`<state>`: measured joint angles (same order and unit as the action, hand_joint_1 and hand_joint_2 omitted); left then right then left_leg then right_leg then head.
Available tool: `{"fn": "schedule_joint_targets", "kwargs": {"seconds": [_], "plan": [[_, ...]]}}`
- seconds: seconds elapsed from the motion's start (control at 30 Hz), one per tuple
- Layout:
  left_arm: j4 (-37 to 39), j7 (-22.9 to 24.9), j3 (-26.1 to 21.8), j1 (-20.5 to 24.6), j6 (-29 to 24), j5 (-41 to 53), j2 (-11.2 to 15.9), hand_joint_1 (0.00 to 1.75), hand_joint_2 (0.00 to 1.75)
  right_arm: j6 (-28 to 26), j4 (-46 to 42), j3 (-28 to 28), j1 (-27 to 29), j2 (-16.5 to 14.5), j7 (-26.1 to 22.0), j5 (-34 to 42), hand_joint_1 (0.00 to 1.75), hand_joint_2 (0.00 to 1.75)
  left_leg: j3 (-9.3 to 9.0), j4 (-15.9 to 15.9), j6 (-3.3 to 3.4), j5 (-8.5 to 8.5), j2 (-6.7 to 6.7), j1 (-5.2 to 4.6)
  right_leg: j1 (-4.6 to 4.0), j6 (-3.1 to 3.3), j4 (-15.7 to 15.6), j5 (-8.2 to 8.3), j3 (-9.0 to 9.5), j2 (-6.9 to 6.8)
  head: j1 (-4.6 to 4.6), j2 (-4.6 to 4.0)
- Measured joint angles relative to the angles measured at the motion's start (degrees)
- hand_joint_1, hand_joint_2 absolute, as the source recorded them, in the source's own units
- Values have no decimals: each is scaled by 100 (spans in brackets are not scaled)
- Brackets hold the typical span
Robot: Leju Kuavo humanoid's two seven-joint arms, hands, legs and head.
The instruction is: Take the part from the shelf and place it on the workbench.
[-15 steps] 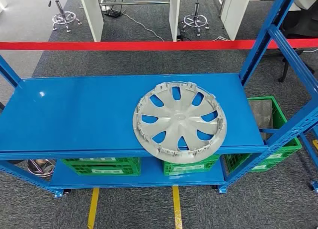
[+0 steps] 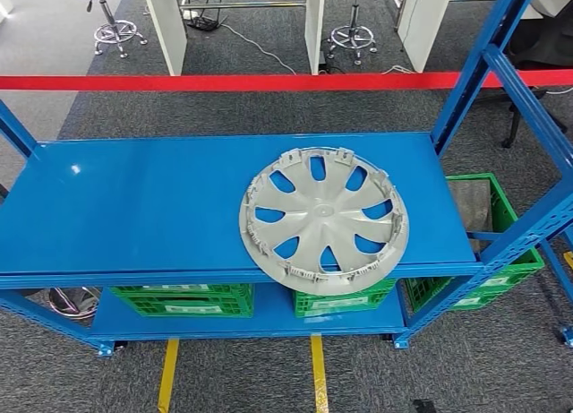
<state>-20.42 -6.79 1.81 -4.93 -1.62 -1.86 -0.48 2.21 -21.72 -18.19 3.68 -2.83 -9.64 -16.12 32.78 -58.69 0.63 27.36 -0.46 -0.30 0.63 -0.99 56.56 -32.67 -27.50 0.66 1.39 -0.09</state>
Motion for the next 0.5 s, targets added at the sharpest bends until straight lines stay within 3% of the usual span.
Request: {"fn": "schedule_joint_targets", "kwargs": {"seconds": [0.5], "plan": [[491,-796,188,309,-158,-308,-46,0,0,248,302,-2117,-497,-472,-1150,-1837,0,0,0,0,0,0,0,1,-1,0,1,-1,0,0,0,0]]}}
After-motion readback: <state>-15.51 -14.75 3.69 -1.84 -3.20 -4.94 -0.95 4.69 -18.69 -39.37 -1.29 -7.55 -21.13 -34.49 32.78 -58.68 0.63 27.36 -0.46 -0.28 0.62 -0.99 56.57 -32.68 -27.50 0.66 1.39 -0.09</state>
